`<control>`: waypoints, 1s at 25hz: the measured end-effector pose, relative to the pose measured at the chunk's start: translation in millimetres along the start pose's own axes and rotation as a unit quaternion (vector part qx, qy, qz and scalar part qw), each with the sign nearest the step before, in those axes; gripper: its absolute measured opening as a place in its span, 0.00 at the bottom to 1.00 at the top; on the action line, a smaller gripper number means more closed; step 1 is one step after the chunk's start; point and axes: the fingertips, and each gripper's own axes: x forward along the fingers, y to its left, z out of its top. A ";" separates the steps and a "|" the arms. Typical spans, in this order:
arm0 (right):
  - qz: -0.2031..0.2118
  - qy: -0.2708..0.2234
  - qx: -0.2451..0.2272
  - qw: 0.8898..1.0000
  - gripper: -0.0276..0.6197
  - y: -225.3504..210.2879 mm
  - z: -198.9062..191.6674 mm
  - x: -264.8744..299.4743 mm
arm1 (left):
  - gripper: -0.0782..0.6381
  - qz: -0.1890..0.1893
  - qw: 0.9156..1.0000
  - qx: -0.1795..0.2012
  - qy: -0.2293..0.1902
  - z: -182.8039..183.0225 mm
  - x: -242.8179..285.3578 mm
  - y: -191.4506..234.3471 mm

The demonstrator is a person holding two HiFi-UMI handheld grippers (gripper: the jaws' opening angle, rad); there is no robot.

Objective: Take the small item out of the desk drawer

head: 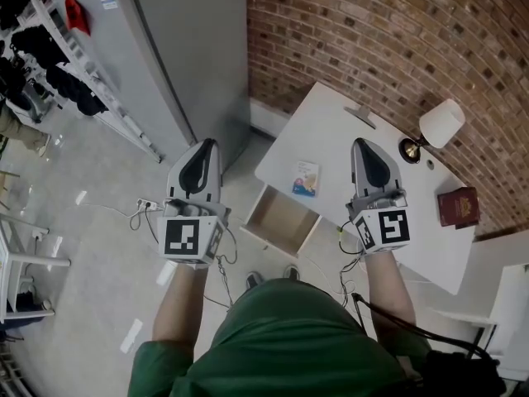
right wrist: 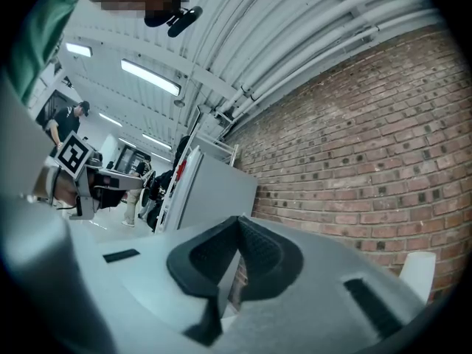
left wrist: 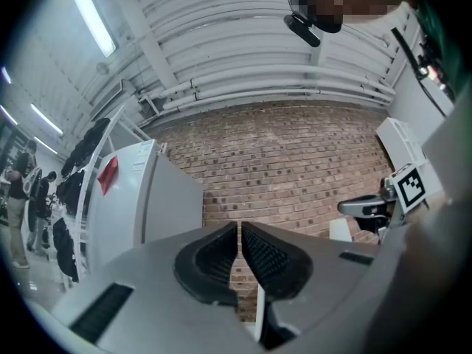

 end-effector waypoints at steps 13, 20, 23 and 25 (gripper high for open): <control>-0.014 0.016 0.008 1.000 0.05 9.0 -9.8 -2.5 | 0.13 -0.014 1.000 -0.007 0.009 -11.5 -1.0 7.9; -0.019 0.028 0.010 0.999 0.05 16.6 -15.6 -6.1 | 0.13 -0.022 1.000 -0.014 0.011 -17.5 -3.9 12.8; -0.020 0.034 0.007 0.999 0.05 23.8 -19.1 -7.6 | 0.13 -0.025 0.999 -0.018 0.016 -24.1 -7.7 15.6; -0.019 0.036 0.005 0.999 0.05 26.5 -21.0 -7.6 | 0.13 -0.026 0.999 -0.019 0.018 -28.5 -7.8 16.4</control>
